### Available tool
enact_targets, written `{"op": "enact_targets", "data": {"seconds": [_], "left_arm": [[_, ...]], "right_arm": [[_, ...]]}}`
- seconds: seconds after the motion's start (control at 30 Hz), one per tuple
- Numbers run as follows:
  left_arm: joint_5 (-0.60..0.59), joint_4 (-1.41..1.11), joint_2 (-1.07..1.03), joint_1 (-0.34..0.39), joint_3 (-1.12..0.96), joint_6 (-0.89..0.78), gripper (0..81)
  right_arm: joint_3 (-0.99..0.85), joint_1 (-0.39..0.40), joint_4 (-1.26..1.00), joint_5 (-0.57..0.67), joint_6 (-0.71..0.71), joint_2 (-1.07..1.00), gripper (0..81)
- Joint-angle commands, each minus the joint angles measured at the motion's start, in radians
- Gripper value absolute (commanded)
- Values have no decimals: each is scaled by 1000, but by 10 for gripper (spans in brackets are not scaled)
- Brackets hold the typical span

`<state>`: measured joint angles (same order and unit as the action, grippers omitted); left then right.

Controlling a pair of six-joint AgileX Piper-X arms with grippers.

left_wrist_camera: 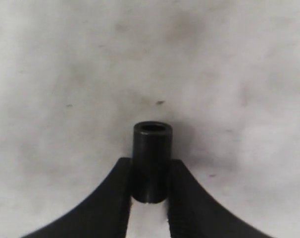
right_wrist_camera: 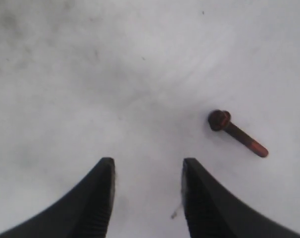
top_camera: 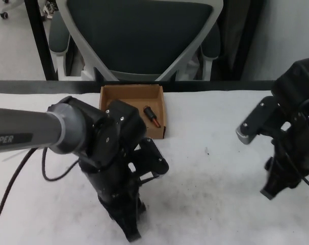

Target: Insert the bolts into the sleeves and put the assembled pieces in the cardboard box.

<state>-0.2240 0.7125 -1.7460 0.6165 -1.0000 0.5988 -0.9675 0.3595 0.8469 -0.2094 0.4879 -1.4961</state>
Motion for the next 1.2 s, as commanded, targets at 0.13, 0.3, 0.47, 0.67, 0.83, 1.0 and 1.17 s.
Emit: {"op": "enact_targets", "data": {"seconds": [0.13, 0.3, 0.47, 0.67, 0.83, 1.0, 1.17], "left_arm": [[-300, -123, 192, 3, 106, 118, 8], [-350, -342, 424, 8, 293, -12, 8], [-343, -649, 688, 54, 478, -211, 8], [-214, -838, 950, 175, 643, -323, 8], [-113, -901, 1082, 307, 744, -323, 8], [-92, -982, 1108, 385, 793, -323, 8], [-92, -1009, 1104, 394, 795, -315, 8]], "right_arm": [[3, -22, 98, -138, 149, 12, 413], [3, -27, 85, -143, 238, 12, 413], [3, -31, 45, -143, 316, 12, 413], [3, -86, -32, -143, 408, 12, 413], [3, -156, -99, -107, 488, 9, 413], [-2, -191, -123, -78, 511, -59, 384], [-1, -190, -175, -78, 541, -153, 351]]}}
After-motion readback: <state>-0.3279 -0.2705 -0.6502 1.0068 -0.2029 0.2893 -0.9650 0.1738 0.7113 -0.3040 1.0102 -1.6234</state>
